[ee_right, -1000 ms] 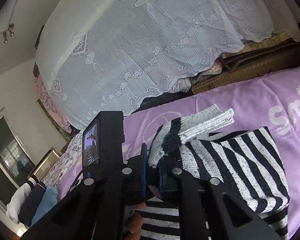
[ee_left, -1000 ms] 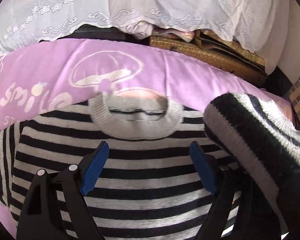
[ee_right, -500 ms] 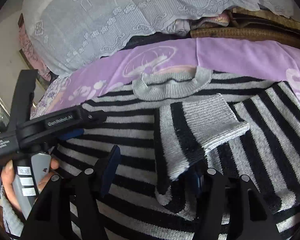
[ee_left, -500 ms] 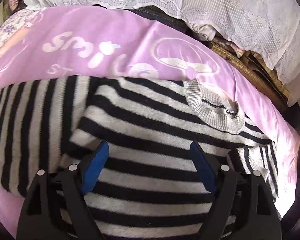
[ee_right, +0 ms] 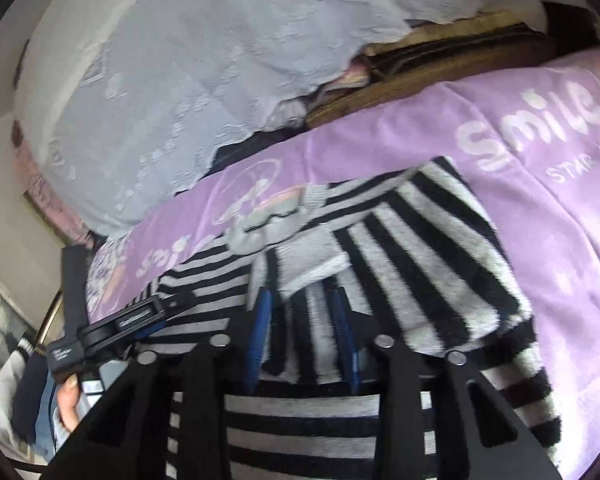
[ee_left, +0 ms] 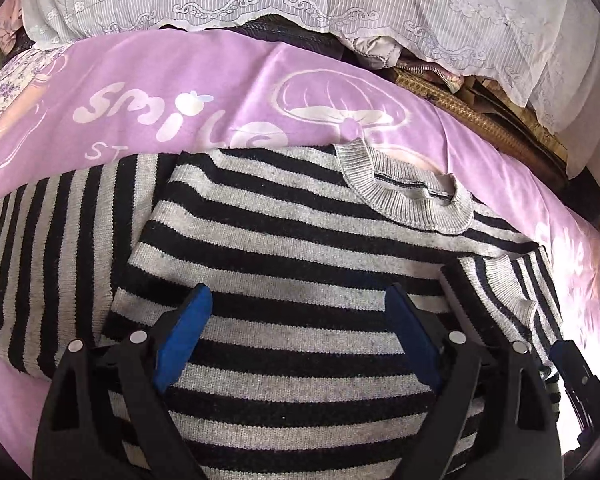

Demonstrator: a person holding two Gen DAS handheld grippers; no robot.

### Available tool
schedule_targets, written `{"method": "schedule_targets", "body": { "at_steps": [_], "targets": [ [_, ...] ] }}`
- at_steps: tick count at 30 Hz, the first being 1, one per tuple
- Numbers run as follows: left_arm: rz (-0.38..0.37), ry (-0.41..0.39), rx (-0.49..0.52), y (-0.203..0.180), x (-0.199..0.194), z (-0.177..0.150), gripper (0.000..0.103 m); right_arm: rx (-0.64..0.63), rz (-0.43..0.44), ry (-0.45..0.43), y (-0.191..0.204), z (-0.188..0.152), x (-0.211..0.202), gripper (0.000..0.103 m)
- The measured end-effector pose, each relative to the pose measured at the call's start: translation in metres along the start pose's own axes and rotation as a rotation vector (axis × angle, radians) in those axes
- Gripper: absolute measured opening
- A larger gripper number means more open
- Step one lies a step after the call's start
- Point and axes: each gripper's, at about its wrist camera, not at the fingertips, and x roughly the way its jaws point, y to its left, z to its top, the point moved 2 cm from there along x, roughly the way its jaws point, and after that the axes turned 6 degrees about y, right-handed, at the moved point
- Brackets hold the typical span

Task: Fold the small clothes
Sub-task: 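Carry the sleeve across the sweater front with the right tool and release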

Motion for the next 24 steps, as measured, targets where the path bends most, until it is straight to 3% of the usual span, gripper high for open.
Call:
{"method": "schedule_targets", "body": {
  "at_steps": [3,6,11,12,13,16,21,24],
  "targets": [
    [-0.008,0.003,-0.007,0.002,-0.001,0.001,0.086,0.017,-0.09,0.027,-0.012,-0.002,0.013,0.026],
    [-0.013,0.004,-0.015,0.005,-0.002,0.004,0.086,-0.022,-0.111,0.064,0.0,-0.002,0.032,0.026],
    [-0.007,-0.016,-0.037,0.014,-0.01,0.009,0.086,-0.141,0.058,0.131,0.06,-0.006,0.062,0.026],
    [-0.011,-0.026,-0.051,0.018,-0.014,0.011,0.086,-0.195,0.075,0.156,0.075,-0.013,0.067,0.029],
    [-0.016,-0.037,-0.069,0.023,-0.018,0.013,0.086,-0.237,0.088,0.175,0.086,-0.019,0.072,0.042],
    [-0.046,-0.054,-0.115,0.034,-0.027,0.017,0.086,-0.273,0.101,0.197,0.093,-0.033,0.075,0.045],
    [-0.106,-0.058,-0.038,0.014,-0.037,0.014,0.087,-0.133,0.129,0.113,0.058,-0.013,0.046,0.046],
    [-0.185,-0.016,0.062,-0.015,-0.032,0.003,0.087,0.034,0.109,0.051,0.005,0.014,0.035,0.046]
  ]
}}
